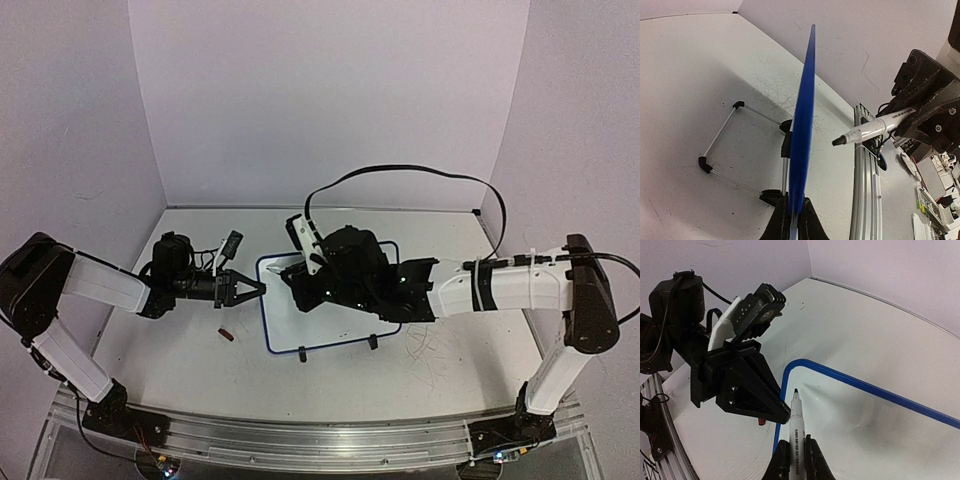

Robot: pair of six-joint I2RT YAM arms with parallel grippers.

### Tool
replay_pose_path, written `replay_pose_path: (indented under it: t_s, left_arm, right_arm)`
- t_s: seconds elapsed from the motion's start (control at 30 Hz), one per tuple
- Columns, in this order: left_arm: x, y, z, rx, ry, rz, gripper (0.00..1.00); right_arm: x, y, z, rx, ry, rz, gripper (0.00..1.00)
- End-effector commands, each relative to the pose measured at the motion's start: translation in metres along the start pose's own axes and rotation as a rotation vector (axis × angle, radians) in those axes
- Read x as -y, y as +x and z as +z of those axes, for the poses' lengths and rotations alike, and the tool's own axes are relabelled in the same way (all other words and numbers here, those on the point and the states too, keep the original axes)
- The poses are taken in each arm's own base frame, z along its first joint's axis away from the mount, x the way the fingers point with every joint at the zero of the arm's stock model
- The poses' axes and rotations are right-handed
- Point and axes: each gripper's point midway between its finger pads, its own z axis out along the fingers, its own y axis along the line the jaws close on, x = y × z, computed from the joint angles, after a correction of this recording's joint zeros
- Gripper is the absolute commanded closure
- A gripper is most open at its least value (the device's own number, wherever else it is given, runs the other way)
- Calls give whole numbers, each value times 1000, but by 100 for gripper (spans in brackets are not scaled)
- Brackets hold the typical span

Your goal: Write a sentence on the whiteboard

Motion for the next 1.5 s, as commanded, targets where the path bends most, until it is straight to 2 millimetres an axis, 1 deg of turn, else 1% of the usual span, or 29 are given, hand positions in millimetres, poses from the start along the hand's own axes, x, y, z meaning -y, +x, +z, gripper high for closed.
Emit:
replay_pose_path:
  t_s: [0.0,0.1,0.3,0.7,0.8,1.1,1.47]
  left_arm:
    - [11,-14,-3,40,14,64,100]
    - [11,-13,-3,38,14,64,100]
    - [11,-13,-3,37,15,64,100]
    - [12,-14,-3,39,17,64,100]
    - [12,-15,-3,39,18,65,100]
    - [12,-14,-3,38,16,61,100]
    - [12,-14,-3,38,16,61,100]
  right_arm:
    - [-10,-18,5,46,-8,11,100]
    - [-9,-19,7,48,0,15,100]
    - [2,-18,4,59,56,32,100]
    - [-1,-15,11,45,49,27,100]
    - [3,-14,11,45,70,32,100]
    - [18,-10,2,47,143,51,100]
    - [31,-9,-11,55,197,66,100]
